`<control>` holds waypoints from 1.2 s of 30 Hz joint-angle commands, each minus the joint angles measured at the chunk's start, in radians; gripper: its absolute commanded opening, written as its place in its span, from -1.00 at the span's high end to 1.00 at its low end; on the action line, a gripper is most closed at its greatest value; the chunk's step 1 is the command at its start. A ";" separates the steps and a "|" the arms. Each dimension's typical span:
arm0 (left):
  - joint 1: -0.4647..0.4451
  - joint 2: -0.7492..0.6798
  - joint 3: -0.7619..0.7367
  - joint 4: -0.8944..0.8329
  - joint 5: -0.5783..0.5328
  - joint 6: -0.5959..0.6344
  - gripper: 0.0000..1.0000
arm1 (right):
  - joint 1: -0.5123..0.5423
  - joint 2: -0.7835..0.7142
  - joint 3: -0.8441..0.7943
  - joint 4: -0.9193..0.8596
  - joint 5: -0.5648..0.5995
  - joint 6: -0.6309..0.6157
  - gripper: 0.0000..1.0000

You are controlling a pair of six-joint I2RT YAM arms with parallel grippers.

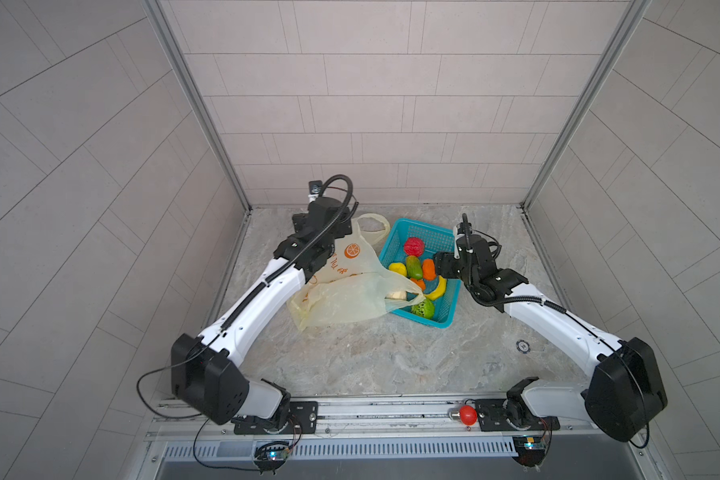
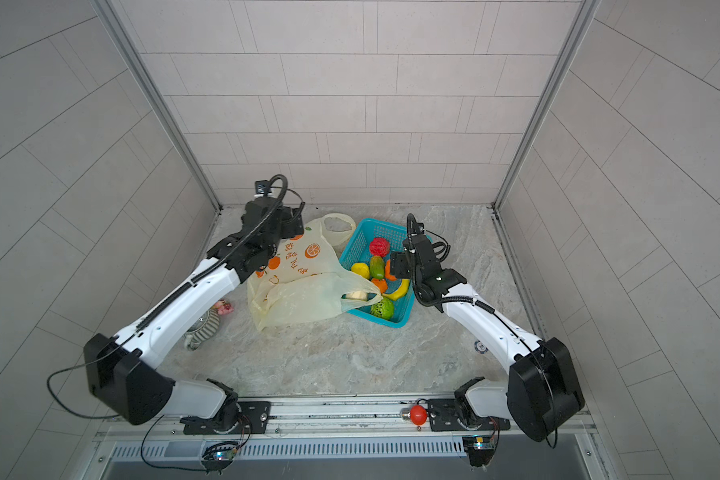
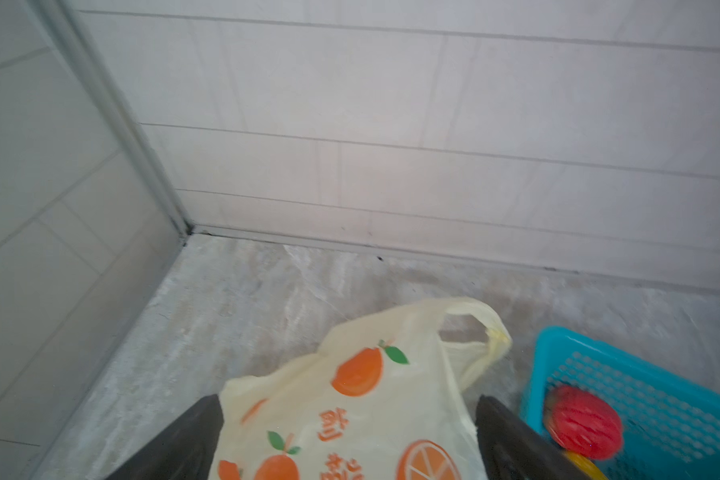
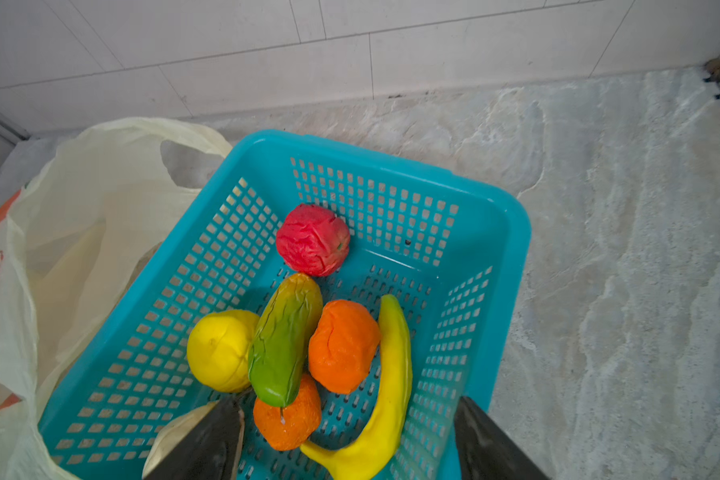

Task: Place the fruits into the plastic bag
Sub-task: 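Lift the bag handle open with the left gripper while the right moves over the basket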

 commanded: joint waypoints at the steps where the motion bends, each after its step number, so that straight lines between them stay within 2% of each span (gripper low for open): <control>1: -0.082 0.169 0.128 -0.286 0.025 -0.093 -1.00 | 0.000 -0.005 -0.001 -0.061 -0.003 0.029 -0.57; 4: -0.103 0.325 0.307 -0.435 0.044 -0.134 -1.00 | 0.000 -0.010 -0.008 -0.055 -0.010 0.020 -0.58; 8: -0.104 0.462 0.452 -0.593 0.023 -0.139 -1.00 | -0.001 -0.016 -0.021 -0.054 -0.024 0.008 -0.58; 12: -0.104 0.525 0.512 -0.667 -0.038 -0.136 -0.94 | -0.001 -0.019 -0.036 -0.042 -0.042 0.004 -0.58; 16: -0.103 0.553 0.517 -0.667 -0.043 -0.108 -0.78 | 0.000 -0.015 -0.035 -0.037 -0.051 -0.008 -0.58; 21: -0.100 0.587 0.525 -0.675 -0.009 -0.083 -0.39 | -0.001 -0.005 -0.032 -0.029 -0.071 -0.006 -0.58; 22: -0.098 0.592 0.528 -0.677 0.005 -0.077 -0.25 | -0.001 -0.005 -0.031 -0.030 -0.074 -0.006 -0.58; 26: -0.087 0.600 0.552 -0.702 0.059 -0.082 0.62 | -0.003 -0.015 -0.022 -0.040 -0.076 -0.009 -0.58; 29: -0.072 0.589 0.556 -0.720 0.106 -0.076 1.00 | -0.002 -0.026 -0.011 -0.053 -0.079 -0.012 -0.58; 33: -0.036 0.501 0.501 -0.686 0.260 -0.033 1.00 | -0.002 -0.037 0.012 -0.077 -0.091 -0.013 -0.59; 36: -0.001 0.360 0.390 -0.588 0.397 0.016 1.00 | -0.002 -0.047 0.026 -0.092 -0.100 -0.023 -0.58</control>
